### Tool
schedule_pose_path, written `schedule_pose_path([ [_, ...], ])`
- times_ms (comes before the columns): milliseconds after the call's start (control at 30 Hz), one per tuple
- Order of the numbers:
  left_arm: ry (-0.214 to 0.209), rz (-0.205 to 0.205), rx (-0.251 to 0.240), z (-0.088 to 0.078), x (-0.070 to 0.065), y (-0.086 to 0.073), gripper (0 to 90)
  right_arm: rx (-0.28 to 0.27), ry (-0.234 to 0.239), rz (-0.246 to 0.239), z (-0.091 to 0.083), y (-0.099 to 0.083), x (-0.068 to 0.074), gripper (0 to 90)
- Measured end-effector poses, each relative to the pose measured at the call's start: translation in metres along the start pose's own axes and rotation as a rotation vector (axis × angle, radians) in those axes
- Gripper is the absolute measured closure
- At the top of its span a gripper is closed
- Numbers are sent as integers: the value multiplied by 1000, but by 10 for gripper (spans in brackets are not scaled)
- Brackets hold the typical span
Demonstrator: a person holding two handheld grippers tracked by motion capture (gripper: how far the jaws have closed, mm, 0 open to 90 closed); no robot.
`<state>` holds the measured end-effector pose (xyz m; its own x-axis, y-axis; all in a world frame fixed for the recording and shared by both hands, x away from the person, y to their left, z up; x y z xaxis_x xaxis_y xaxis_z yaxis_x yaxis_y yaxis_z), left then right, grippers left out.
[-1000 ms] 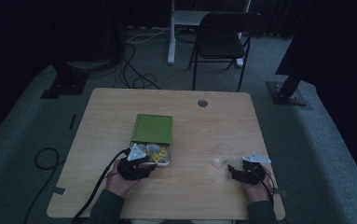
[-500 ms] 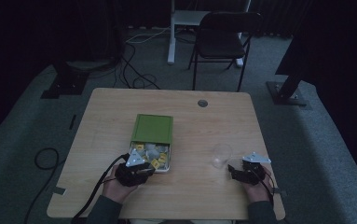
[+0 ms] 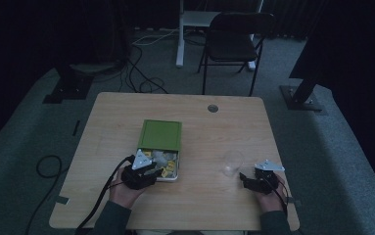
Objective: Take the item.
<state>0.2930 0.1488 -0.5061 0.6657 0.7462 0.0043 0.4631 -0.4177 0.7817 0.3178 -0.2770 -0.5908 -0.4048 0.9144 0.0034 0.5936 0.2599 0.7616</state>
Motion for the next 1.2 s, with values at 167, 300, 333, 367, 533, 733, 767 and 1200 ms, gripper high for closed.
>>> schedule_pose_path([
  [167,27,-8,-26,-2,4,7,589,0,0,0,0,0,0,260],
  [300,59,-11,-35,-2,8,13,552,0,0,-1,0,0,0,260],
  [333,64,-13,-39,-2,8,14,546,0,0,0,0,0,0,260],
  [367,64,-13,-39,-2,8,14,538,0,0,0,0,0,0,260],
  [533,85,-13,-33,5,9,20,518,0,0,0,0,0,0,260],
  [733,113,-12,1,13,10,21,514,0,0,-1,0,0,0,260],
  [767,118,-7,7,13,10,22,517,0,0,0,0,0,0,260],
  [1200,132,4,59,23,4,20,548,0,0,0,0,0,0,260],
])
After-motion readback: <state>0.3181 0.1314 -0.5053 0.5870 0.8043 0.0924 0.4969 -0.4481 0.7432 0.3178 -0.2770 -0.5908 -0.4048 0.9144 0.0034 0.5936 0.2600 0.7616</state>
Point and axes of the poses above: each handheld gripper's, and its own axes: z roughly forward along the jaws, y roughly out of its top, x roughly to its left, the point moved 1 cm from there along z, roughly forward along the jaws
